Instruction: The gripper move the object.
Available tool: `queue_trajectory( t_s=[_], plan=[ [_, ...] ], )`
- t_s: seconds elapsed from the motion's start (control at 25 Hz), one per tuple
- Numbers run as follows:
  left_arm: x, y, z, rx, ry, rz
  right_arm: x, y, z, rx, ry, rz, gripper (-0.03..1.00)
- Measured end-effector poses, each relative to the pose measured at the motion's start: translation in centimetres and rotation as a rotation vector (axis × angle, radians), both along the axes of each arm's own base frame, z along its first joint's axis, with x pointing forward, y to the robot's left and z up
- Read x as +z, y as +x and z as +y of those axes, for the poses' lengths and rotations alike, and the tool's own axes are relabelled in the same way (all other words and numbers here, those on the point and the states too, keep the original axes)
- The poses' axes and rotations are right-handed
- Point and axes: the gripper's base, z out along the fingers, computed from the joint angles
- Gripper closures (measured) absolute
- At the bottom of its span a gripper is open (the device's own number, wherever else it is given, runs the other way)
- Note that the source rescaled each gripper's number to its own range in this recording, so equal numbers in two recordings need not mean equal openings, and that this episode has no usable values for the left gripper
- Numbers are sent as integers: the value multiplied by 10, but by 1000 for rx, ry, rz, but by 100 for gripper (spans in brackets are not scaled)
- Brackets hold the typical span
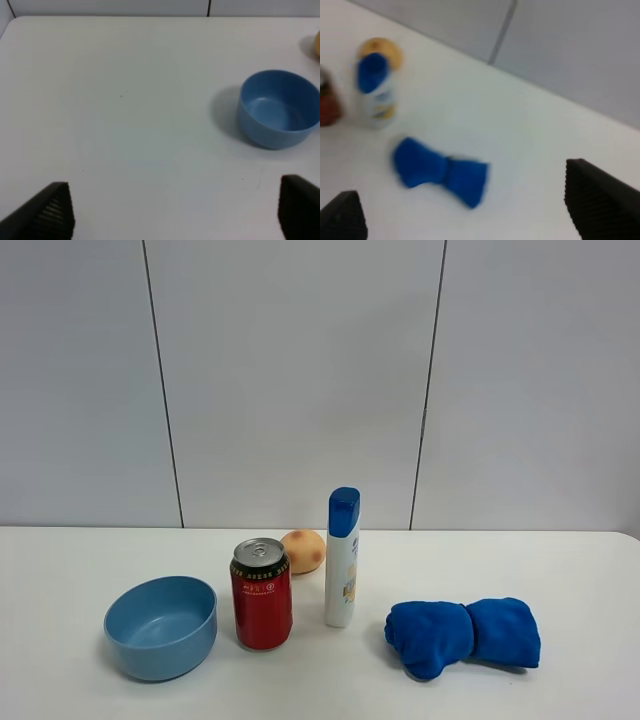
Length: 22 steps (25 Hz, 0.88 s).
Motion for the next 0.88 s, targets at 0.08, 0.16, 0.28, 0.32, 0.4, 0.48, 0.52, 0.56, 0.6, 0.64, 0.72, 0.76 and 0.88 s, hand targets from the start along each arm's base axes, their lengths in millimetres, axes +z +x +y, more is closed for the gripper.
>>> queue_trajectory(
  t_s=[0.08,0.16,0.28,0.32,0.4,0.48,0.52,0.56,0.6,0.64,0.72,0.76,0.88],
  plan=[
    [0,0,0,0,0,0,-2,-8,3,37,93,96,9],
    [0,0,0,0,0,0,-4,-8,2,17,170,174,9],
    [0,0,0,0,0,0,-16,5,-20,-162,169,180,9],
    [0,0,0,0,0,0,-25,7,-30,-222,151,170,9],
    [0,0,0,0,0,0,-42,4,-51,-341,149,139,9],
    [0,0,0,0,0,0,-60,-13,-70,-433,176,114,9],
    [0,0,0,0,0,0,-66,-22,-78,-479,201,103,9],
    [0,0,0,0,0,0,-71,-35,-85,-522,229,84,9],
    [0,0,0,0,0,0,-75,-49,-89,-554,261,60,9],
    [0,0,0,0,0,0,-77,-61,-94,-595,286,32,9],
    [0,0,0,0,0,0,-80,-83,-99,-670,316,-22,9],
    [0,0,0,0,0,0,-80,-93,-100,-694,329,-56,9],
    [0,0,0,0,0,0,-80,-119,-100,-736,365,-149,9]
  ],
)
